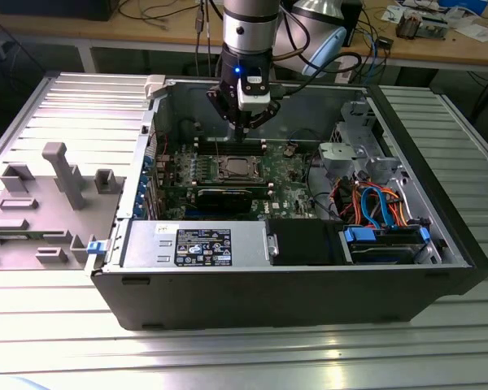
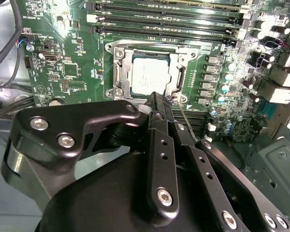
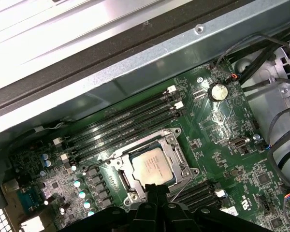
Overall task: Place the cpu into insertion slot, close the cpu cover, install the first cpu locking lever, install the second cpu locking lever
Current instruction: 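Install the first cpu locking lever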
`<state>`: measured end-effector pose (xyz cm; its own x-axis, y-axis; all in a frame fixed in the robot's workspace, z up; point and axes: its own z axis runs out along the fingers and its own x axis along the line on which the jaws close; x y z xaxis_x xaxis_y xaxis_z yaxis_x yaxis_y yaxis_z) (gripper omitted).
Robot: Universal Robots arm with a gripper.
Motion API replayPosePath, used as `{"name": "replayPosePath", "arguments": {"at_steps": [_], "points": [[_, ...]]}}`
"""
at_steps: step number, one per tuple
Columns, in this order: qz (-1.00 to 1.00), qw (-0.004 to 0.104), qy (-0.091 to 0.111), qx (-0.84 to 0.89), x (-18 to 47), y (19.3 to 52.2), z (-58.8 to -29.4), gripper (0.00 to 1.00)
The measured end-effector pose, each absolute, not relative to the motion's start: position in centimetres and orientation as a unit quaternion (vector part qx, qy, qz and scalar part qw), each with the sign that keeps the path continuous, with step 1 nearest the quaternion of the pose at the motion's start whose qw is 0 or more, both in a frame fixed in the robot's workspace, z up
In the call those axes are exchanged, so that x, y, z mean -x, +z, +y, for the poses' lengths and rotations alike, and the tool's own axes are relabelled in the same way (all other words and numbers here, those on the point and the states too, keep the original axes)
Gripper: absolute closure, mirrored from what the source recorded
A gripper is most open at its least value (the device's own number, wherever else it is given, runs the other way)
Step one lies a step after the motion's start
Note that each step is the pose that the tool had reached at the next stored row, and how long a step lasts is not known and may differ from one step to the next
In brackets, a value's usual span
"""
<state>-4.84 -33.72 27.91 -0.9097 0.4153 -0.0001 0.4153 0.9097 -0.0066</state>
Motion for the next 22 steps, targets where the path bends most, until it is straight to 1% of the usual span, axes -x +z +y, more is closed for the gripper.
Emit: {"name": "replayPosePath", "arguments": {"at_steps": [16, 22], "points": [[-0.981, 0.001, 0.003, 0.193, 4.85, 27.92, -33.72, 0.89], [-0.984, 0.001, 0.007, 0.18, 4.84, 27.91, -33.72, 0.89]]}}
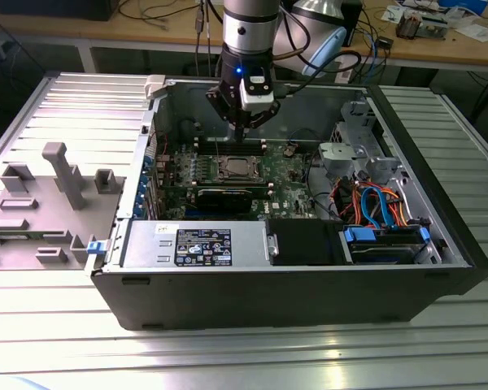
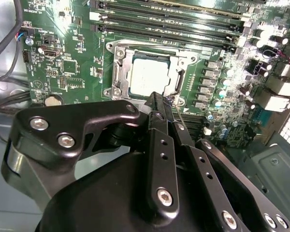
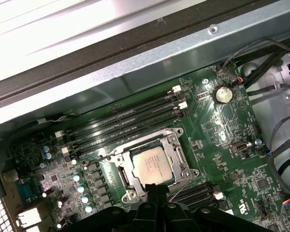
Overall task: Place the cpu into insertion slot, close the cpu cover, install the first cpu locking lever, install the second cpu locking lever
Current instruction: 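Install the first cpu locking lever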
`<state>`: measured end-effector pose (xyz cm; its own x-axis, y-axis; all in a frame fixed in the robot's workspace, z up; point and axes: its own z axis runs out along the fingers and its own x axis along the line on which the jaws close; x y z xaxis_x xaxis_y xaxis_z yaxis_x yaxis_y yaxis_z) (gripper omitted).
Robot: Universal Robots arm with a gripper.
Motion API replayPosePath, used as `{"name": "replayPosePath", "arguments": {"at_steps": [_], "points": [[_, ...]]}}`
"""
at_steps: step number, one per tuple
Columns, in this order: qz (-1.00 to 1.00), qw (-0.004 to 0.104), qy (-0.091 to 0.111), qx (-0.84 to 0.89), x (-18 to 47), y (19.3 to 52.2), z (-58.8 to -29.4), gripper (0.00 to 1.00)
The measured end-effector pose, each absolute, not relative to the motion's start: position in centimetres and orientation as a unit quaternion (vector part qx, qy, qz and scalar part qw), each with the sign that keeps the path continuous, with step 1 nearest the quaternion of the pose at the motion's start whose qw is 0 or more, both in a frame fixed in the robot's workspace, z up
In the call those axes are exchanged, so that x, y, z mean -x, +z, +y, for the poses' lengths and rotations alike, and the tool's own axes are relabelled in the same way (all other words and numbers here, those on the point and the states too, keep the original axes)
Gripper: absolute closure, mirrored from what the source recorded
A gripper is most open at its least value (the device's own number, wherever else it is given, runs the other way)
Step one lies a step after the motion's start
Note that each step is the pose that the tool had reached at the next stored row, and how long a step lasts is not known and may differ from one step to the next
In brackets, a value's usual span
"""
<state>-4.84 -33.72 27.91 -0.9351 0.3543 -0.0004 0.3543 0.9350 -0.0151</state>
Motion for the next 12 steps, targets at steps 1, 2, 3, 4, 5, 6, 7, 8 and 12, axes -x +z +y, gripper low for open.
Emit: {"name": "replayPosePath", "arguments": {"at_steps": [1, 2, 3, 4, 5, 6, 7, 8, 12], "points": [[-0.984, 0.001, 0.008, 0.176, 4.84, 27.91, -33.71, 0.89], [-0.985, 0.001, 0.008, 0.175, 4.84, 27.9, -33.7, 0.89], [-0.985, 0.001, 0.008, 0.174, 4.84, 27.9, -33.7, 0.89], [-0.985, 0.001, 0.008, 0.172, 4.84, 27.91, -33.71, 0.89], [-0.985, 0.001, 0.008, 0.171, 4.84, 27.9, -33.7, 0.89], [-0.985, 0.001, 0.009, 0.17, 4.84, 27.9, -33.7, 0.89], [-0.986, 0.001, 0.009, 0.168, 4.84, 27.91, -33.7, 0.89], [-0.986, 0.001, 0.01, 0.168, 4.84, 27.9, -33.7, 0.89], [-0.986, 0.0, 0.014, 0.165, 4.84, 27.91, -33.7, 0.89]]}}
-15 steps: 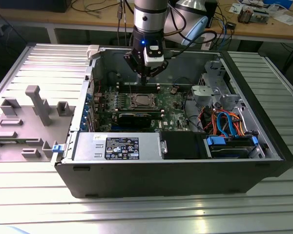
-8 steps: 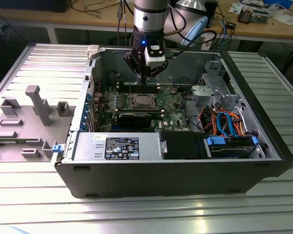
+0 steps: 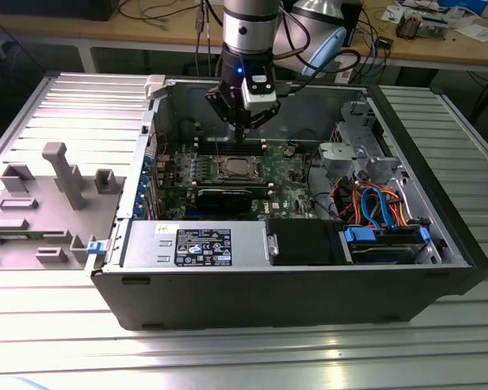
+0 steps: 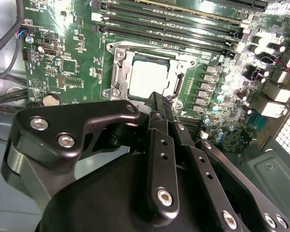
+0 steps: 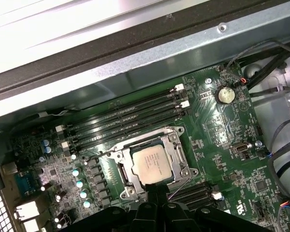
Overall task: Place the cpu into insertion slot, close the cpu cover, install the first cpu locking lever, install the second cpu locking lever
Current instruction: 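Install the first cpu locking lever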
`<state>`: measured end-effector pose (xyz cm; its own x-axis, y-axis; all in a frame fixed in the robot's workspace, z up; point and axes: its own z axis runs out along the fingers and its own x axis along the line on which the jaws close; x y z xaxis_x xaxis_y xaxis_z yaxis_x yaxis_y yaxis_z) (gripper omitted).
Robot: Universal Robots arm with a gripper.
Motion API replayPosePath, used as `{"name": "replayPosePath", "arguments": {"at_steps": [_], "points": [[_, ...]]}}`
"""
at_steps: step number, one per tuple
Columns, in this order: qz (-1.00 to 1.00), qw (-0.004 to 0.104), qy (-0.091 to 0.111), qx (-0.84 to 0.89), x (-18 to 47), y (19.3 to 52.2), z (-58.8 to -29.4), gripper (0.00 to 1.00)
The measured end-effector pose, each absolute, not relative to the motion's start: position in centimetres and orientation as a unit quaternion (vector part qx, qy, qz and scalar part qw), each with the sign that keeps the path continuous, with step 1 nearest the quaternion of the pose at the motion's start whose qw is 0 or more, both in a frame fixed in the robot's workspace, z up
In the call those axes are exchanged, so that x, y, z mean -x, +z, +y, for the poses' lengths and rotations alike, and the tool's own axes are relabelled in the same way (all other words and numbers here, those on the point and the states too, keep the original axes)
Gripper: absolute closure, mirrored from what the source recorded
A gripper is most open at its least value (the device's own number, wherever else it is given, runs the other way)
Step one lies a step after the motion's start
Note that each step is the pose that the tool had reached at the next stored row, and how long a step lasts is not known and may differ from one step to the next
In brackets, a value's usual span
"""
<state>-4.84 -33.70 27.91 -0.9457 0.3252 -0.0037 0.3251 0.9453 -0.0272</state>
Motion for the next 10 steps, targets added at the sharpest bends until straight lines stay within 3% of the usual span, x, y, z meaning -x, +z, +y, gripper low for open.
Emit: {"name": "replayPosePath", "arguments": {"at_steps": [10], "points": [[-0.987, 0.0, 0.015, 0.16, 4.82, 27.9, -33.7, 0.89]]}}
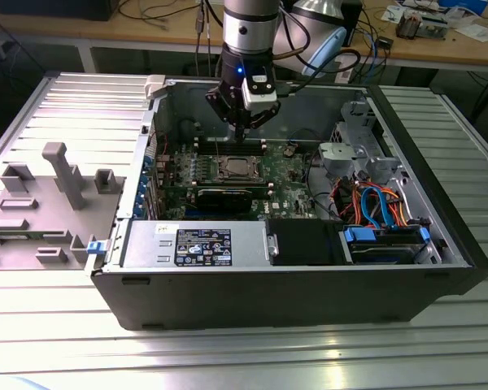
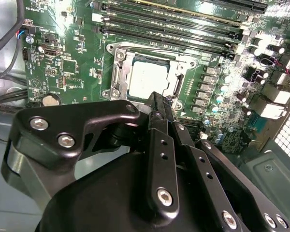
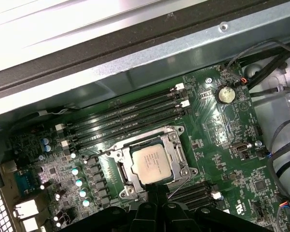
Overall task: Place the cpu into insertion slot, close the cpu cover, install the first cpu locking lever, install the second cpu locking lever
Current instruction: 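Install the first cpu locking lever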
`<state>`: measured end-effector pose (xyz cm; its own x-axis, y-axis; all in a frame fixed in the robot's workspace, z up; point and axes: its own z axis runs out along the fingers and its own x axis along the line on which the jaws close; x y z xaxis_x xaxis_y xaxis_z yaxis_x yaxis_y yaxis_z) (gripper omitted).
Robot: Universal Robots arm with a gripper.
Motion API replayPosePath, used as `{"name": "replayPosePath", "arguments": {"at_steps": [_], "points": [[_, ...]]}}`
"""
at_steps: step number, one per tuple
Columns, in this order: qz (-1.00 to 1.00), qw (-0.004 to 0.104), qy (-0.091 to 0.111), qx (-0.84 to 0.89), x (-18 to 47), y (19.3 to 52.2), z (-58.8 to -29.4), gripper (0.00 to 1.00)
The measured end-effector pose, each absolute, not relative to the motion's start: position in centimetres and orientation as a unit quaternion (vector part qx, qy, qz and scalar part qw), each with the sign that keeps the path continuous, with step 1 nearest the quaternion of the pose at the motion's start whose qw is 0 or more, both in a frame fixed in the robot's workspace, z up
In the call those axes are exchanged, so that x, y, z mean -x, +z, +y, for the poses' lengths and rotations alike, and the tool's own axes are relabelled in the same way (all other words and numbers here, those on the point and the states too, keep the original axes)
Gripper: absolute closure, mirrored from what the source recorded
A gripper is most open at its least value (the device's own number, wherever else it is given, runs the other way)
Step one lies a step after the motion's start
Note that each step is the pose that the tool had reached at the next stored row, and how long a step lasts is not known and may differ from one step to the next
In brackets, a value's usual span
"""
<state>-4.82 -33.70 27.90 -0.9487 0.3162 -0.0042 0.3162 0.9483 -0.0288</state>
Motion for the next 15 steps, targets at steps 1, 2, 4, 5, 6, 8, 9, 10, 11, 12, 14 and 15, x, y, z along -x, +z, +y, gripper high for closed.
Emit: {"name": "replayPosePath", "arguments": {"at_steps": [1, 2, 4, 5, 6, 8, 9, 10, 11, 12, 14, 15], "points": [[-0.988, 0.0, 0.015, 0.152, 4.82, 27.89, -33.7, 0.89], [-0.99, 0.0, 0.015, 0.138, 4.82, 27.88, -33.69, 0.89], [-0.993, 0.0, 0.015, 0.119, 4.82, 27.87, -33.7, 0.89], [-0.994, 0.0, 0.015, 0.112, 4.82, 27.86, -33.7, 0.89], [-0.994, -0.001, 0.014, 0.105, 4.82, 27.86, -33.7, 0.89], [-0.997, -0.001, 0.014, 0.082, 4.82, 27.85, -33.69, 0.89], [-0.997, -0.001, 0.014, 0.077, 4.82, 27.85, -33.69, 0.89], [-0.997, -0.001, 0.014, 0.073, 4.82, 27.85, -33.69, 0.89], [-0.997, -0.001, 0.014, 0.069, 4.82, 27.85, -33.69, 0.89], [-0.998, -0.001, 0.014, 0.067, 4.82, 27.86, -33.7, 0.89], [-0.998, -0.001, 0.014, 0.065, 4.82, 27.85, -33.7, 0.89], [-0.998, -0.001, 0.014, 0.065, 4.82, 27.85, -33.7, 0.89]]}}
